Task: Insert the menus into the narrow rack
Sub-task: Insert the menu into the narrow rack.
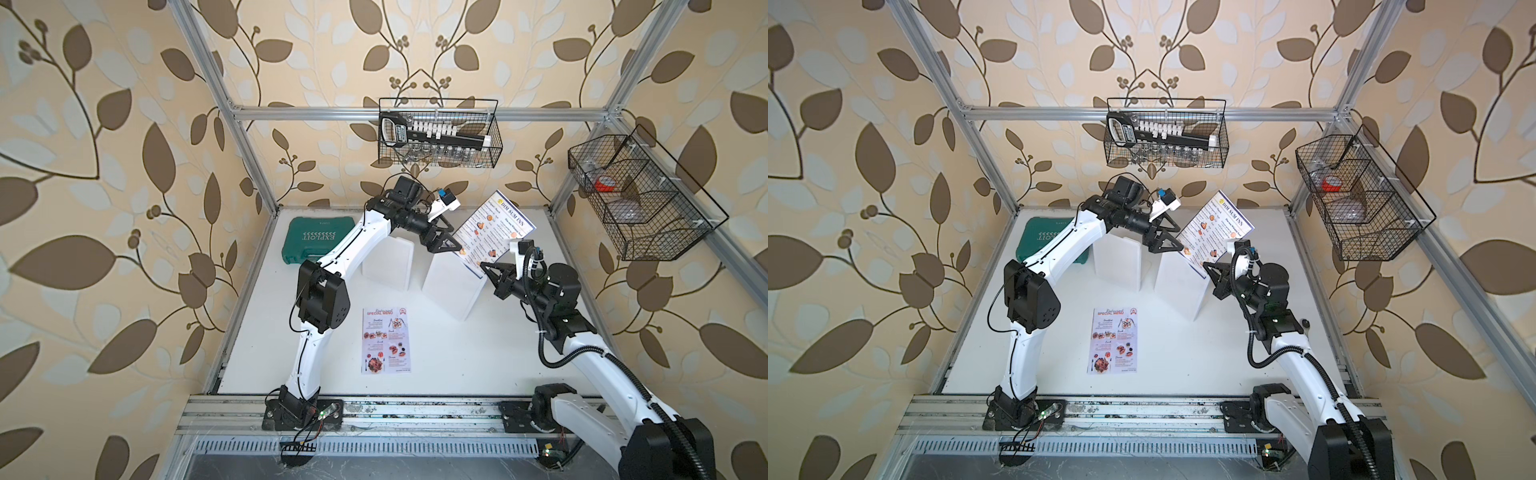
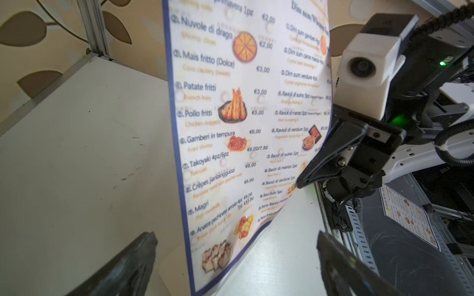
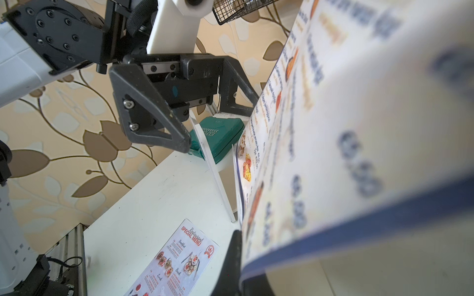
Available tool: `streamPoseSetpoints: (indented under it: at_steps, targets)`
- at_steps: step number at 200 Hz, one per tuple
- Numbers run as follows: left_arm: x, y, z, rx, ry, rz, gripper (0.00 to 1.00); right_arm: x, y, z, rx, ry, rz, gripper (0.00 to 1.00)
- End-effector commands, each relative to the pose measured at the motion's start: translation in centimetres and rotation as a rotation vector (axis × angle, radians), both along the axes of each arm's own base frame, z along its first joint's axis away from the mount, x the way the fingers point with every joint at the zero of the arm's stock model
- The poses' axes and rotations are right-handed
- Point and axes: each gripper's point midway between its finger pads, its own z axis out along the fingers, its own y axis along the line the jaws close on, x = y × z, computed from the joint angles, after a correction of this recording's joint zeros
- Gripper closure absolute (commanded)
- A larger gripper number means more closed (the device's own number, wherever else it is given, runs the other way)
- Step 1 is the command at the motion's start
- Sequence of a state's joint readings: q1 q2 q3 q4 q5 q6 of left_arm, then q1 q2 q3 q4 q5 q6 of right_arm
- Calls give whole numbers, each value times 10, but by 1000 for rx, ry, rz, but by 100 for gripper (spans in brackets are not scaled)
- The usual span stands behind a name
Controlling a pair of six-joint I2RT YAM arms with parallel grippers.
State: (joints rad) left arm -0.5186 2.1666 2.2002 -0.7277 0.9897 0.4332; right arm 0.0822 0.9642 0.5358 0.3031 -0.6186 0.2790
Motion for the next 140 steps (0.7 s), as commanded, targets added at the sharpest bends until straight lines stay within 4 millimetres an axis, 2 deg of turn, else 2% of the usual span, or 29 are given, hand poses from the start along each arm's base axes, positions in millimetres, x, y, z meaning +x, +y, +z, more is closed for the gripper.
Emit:
streamPoseSetpoints:
  at_steps: [1,79,100,132,140]
  targets:
    - [1,-5,23,-35,-57,-2,1,-6,4,-4,-22,8,39,100]
    - [0,-4,23,-27,-60,-1,1,-4,5,4,-50,-1,56,100]
    - [0,-3,24,-25,-64,0,1,-2,4,4,-48,1,46,89]
    - [0,-2,24,-26,-61,2,1,3,0,12,-48,-19,10,85]
    - [0,-2,24,-27,-62,0,1,4,-1,15,-48,-25,4,81]
